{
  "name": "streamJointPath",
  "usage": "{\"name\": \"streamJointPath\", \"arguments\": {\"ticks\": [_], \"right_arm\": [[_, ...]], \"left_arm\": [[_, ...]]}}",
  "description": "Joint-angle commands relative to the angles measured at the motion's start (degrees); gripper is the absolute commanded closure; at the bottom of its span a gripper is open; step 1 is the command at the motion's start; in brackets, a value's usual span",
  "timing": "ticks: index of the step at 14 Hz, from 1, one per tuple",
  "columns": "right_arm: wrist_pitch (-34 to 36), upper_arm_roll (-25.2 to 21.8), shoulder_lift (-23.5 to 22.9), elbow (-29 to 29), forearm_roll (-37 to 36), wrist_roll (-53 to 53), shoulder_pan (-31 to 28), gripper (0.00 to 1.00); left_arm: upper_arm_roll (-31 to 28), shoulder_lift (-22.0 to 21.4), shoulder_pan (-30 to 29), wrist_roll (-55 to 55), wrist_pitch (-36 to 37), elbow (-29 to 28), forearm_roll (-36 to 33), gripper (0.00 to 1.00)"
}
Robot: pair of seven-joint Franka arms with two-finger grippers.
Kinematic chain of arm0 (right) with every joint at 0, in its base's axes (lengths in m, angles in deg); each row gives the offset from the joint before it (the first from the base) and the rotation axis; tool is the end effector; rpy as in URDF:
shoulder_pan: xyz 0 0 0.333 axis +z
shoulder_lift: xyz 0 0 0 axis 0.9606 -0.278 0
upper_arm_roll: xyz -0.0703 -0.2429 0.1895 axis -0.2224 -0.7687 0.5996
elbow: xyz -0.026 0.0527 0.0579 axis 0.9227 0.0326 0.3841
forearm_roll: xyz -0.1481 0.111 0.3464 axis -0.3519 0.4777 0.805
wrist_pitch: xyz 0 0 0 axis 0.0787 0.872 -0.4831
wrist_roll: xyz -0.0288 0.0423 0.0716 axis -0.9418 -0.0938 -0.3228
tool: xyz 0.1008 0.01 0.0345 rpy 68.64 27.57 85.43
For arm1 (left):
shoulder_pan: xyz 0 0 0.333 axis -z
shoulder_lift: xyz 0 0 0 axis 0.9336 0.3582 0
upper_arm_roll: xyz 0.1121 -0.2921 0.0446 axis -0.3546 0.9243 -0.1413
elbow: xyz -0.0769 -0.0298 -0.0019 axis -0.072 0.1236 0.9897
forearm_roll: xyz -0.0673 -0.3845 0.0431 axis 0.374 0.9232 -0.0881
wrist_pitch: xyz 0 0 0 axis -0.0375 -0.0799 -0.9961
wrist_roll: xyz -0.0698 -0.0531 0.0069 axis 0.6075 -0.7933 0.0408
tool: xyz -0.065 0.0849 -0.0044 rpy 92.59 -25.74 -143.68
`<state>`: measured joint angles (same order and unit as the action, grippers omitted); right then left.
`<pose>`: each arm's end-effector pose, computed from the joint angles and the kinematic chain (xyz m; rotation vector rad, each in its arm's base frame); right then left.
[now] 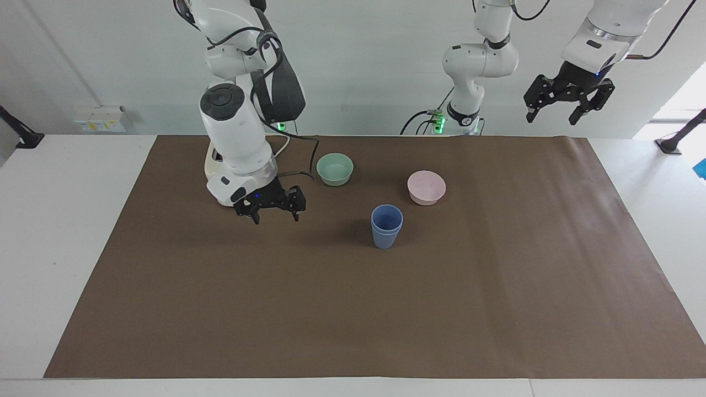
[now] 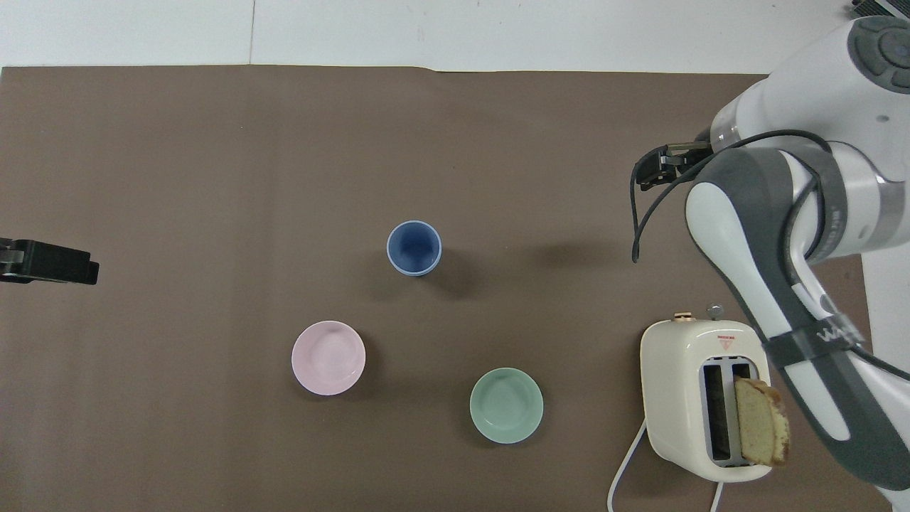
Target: Stack blue cups with both arms
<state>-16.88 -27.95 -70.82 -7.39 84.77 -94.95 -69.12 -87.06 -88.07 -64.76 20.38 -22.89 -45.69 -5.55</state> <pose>0.6549 0.0613 0.4923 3.1412 -0.0229 0.0404 0.5024 -0.0551 0.6820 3.1178 -0.1885 -0.0022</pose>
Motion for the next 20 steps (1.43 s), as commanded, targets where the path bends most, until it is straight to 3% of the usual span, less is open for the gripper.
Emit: {"name": "streamJointPath", "arguments": {"ticks": [1, 6, 13, 20], "right_arm": [[2.95, -0.02, 1.49, 1.23, -1.46, 3.45, -2.98, 0.0], [8.3, -3.98, 4.22, 1.58, -1.55, 4.95, -3.6, 0.0], [22.02, -4.51, 6.42, 10.54, -1.55, 6.71, -4.92, 0.0], [20.45, -4.69, 7.21, 10.46, -0.49, 6.1, -4.48, 0.0]], "left_arm": [[0.49, -0.14, -0.73, -0.08, 1.19, 0.47, -0.34, 0.0], [0.49, -0.14, -0.73, -0.08, 1.19, 0.47, -0.34, 0.0], [0.49, -0.14, -0.73, -0.08, 1.19, 0.47, -0.34, 0.0], [0.49, -0.14, -0.73, -0.08, 1.19, 0.47, -0.34, 0.0]]}}
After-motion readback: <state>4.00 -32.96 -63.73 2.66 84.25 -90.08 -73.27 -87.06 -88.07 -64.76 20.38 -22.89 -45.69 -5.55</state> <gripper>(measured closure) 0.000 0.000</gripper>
